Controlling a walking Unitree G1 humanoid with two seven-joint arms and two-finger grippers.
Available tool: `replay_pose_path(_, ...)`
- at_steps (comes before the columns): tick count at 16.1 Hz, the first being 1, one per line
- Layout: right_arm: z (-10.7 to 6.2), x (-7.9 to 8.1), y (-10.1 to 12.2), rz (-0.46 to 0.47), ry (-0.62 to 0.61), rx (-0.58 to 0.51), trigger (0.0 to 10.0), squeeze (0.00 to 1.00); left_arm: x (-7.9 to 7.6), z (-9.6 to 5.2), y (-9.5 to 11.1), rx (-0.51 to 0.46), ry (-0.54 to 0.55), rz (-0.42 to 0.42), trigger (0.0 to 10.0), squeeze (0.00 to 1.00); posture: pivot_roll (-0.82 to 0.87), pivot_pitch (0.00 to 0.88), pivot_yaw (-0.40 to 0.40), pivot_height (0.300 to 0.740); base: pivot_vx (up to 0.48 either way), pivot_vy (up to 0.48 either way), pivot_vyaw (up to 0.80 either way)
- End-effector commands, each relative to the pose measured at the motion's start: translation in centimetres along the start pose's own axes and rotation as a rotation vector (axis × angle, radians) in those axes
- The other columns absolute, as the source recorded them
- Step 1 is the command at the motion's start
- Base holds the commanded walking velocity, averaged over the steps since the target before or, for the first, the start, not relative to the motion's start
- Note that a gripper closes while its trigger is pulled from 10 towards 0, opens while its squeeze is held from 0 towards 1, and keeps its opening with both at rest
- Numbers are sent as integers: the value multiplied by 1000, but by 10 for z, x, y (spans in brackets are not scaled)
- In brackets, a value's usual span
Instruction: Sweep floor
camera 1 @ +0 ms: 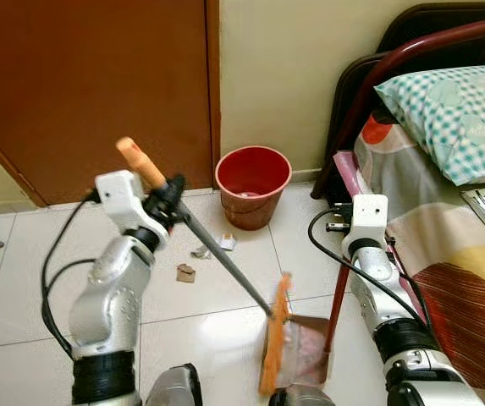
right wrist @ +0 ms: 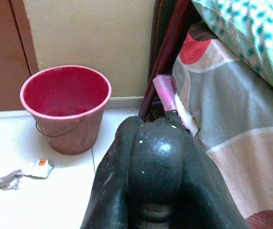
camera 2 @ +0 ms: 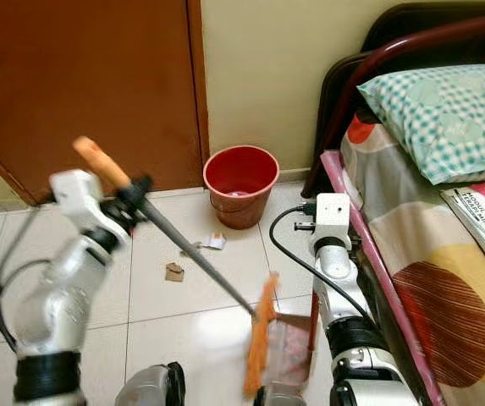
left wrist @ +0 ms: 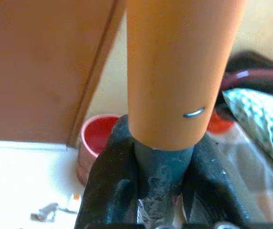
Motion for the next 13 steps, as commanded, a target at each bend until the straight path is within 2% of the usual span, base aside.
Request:
replay_pose_path(1, 0, -1, -2, -42, 23, 11, 10000, 0, -4, 2, 26, -123, -28, -33, 10000, 0, 45, 127, -45, 740, 0, 0, 0)
replay_pose_path(4, -4, -18, -12, -107, -7, 28, 10000, 0, 16, -2, 43, -149, 17, 26, 10000, 0, 41, 130, -46, 740, 0, 0, 0)
replay_pose_path(6, -5, -24, -17, -67, -17, 49, 10000, 0, 29, -11, 43, -119, 38, 78, 10000, 0, 43, 128, -47, 740, 0, 0, 0)
replay_pose_path(9, -5, -23, -14, -32, -2, 31, 10000, 0, 34, -20, 30, -59, 32, 149, 10000, 0, 49, 125, -52, 740, 0, 0, 0)
replay_pose_path(10, -7, -23, -7, 54, 1, -21, 10000, 0, 35, -28, 18, -22, 29, 196, 10000, 0, 51, 123, -54, 740, 0, 0, 0)
replay_pose_path(11, -9, -23, -1, 101, 14, -63, 10000, 0, 36, -33, 10, -3, 32, 228, 10000, 0, 51, 123, -54, 740, 0, 0, 0)
replay_pose_path(13, -19, -26, 5, 136, 6, -138, 10000, 0, 39, -43, -12, 47, 40, 314, 10000, 0, 53, 101, -57, 740, 0, 0, 0)
Point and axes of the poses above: a point about 5 cm out from each wrist's last joint towards the gripper, its own z axis pointing out of the wrist towards the gripper, its own y axis along the axis of the wrist's last joint, x = y × z, the point moved 2 cm from there along z, pointing out of the wrist towards the gripper, and after that the axes turned 8 degrees about -z, right-handed, at the moved point
